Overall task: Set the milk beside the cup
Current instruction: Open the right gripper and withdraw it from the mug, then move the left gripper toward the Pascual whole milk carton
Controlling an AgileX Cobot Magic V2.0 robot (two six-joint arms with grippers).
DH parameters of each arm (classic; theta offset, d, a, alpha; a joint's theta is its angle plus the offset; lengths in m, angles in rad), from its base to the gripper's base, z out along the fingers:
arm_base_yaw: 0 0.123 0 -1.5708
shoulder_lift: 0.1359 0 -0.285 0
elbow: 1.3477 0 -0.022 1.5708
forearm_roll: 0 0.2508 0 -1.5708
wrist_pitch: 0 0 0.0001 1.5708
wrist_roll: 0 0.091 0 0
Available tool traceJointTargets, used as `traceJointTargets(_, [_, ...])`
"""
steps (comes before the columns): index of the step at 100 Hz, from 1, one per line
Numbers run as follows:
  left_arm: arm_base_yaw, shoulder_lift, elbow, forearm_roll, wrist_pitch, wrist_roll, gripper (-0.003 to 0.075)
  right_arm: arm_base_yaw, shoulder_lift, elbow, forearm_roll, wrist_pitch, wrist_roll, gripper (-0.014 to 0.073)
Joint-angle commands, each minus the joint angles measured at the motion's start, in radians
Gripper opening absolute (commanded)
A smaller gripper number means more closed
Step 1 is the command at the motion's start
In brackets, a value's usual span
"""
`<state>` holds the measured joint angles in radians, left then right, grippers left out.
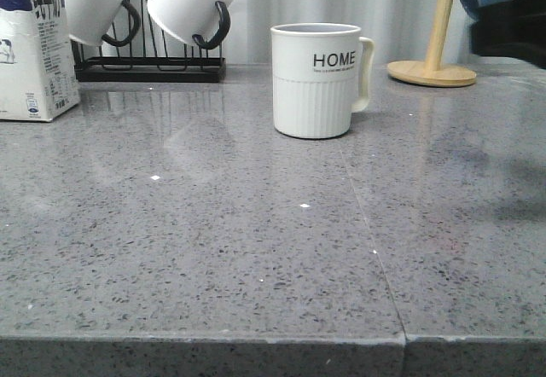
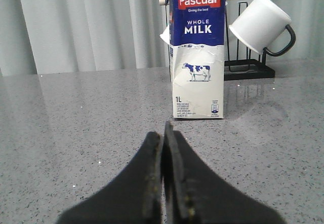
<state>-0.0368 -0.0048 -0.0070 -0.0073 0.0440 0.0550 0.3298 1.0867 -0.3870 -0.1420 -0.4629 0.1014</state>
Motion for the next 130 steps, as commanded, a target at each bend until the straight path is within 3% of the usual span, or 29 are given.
traceJointTargets(1, [-0.008,-0.029,0.06,0.0,-0.078,-0.004,-0.002,0.0,-0.113,0.031,-0.002,-0.035,-0.005,-0.0068])
traceJointTargets(21, [-0.008,-0.029,0.06,0.0,-0.078,-0.004,-0.002,0.0,-0.338,0.147,-0.002,0.03,-0.005,-0.0068])
traceJointTargets(50, [-0.008,-0.029,0.06,0.0,-0.08,-0.004,-0.002,0.0,-0.639,0.192,-0.001,0.329,0.027,-0.0068])
traceJointTargets(66, [-0.008,-0.029,0.039,0.0,-0.079,-0.004,-0.002,0.0,-0.73,0.192,0.001,0.42,0.032,-0.0068])
traceJointTargets(82, [-0.008,-0.018,-0.06,-0.039,-0.019,-0.011,-0.0021,0.0,-0.738,0.192,0.001,0.426,0.032,-0.0068])
traceJointTargets(103, [-0.008,0.125,-0.285,-0.064,0.246,-0.011,-0.002,0.0,-0.738,0.192,0.001,0.424,0.032,-0.0068])
traceJointTargets(130, [-0.008,0.454,-0.492,-0.06,0.262,-0.004,-0.0004,0.0,-0.738,0.192,0.001,0.424,0.032,-0.0068])
